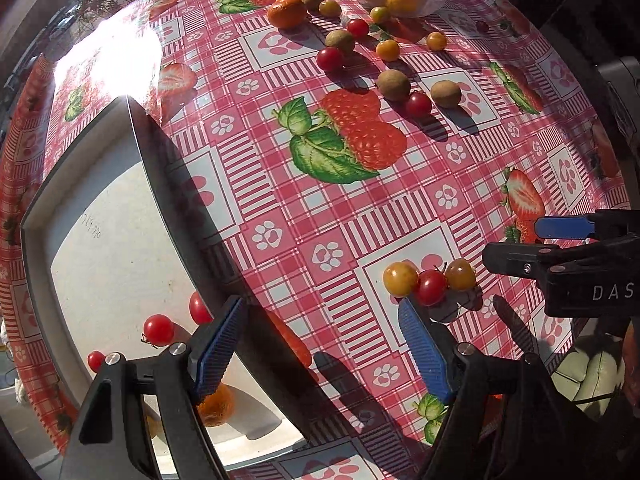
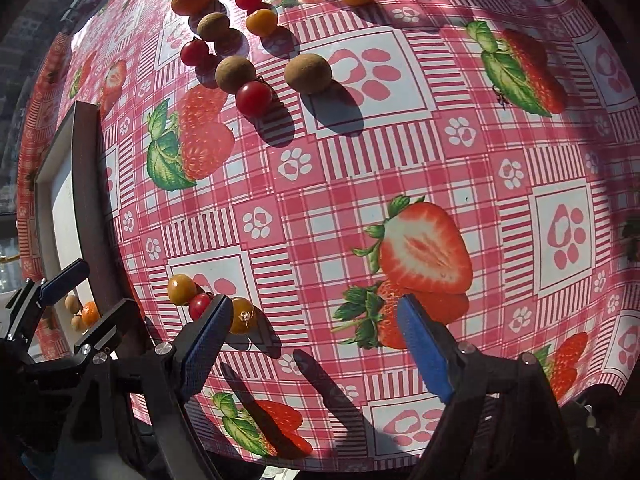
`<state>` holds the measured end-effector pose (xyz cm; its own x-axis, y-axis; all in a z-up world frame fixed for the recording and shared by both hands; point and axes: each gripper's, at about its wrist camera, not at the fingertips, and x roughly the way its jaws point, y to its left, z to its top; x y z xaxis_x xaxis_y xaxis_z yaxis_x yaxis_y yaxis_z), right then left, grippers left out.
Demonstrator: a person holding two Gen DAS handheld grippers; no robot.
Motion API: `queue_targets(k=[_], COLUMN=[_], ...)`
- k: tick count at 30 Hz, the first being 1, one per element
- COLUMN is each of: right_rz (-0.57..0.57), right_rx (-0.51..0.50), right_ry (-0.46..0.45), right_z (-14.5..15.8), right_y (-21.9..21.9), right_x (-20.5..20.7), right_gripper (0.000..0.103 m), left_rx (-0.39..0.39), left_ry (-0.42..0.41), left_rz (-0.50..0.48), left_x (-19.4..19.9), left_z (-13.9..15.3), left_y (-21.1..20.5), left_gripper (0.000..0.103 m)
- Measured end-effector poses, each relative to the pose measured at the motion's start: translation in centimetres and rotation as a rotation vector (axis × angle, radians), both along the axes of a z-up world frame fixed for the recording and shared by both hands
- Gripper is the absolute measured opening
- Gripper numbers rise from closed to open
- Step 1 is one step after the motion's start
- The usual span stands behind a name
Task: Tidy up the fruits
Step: 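Grasp a brownish cherry tomato with the right tool while the left tool grasps a yellow cherry tomato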
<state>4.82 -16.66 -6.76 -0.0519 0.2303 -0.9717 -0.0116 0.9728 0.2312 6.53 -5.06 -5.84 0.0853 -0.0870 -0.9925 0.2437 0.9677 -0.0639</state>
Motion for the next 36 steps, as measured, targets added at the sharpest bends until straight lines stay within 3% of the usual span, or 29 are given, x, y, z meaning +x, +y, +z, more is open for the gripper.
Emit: queue_targets(k=[8,15,18,24,30,33,35,36], right_rz=[0.043,0.171,0.226,0.373,0.436,0.492,0.526,0.528], right_rx=[0.009,-0.003,-0.002,0.009,-0.012,-0.019,-0.008,-0.004], right_ry=[-0.004,-0.049,-0.089,-0.146,-0.220,-0.250,-0.258,-0.252], right_z=[-0.1,0.2,0.5,0.5,-0.2,0.0,0.2,0.1], right_y=[-0.9,0.9,1.4,3.5,5.4,7.1,7.9,8.3], right_x=[-1.0,-3.4,-4.4,-6.6,-6.3,-6.0,-6.0,-6.0], right_gripper=[0.086,0.086,0.079,0.074,0.064,0.054,0.037,0.022], left_rx=[0.010,-0.022,-0.032,-0.045,-0.070,-0.070,-0.064,-0.060], left_ry=[0.034,0.032,0.029,0.014,0.025,0.028,0.029,0.028], left_rz=[-0.029,-0.022,-0.038,-0.048,-0.039,-0.032,-0.035,-0.039], left_x=[-0.1,0.8,0.4,0.8,2.1,1.8,1.7,1.6], left_z=[-2.3,-2.9,-3.0,-3.2,-3.6,-3.2,-3.3,-3.3], left_y=[-1.8,-1.8,-1.7,-2.4,-2.9,-2.3,-2.5,-2.7], left_gripper=[0.079,0.079,0.079,0.079,0.079,0.079,0.079,0.079])
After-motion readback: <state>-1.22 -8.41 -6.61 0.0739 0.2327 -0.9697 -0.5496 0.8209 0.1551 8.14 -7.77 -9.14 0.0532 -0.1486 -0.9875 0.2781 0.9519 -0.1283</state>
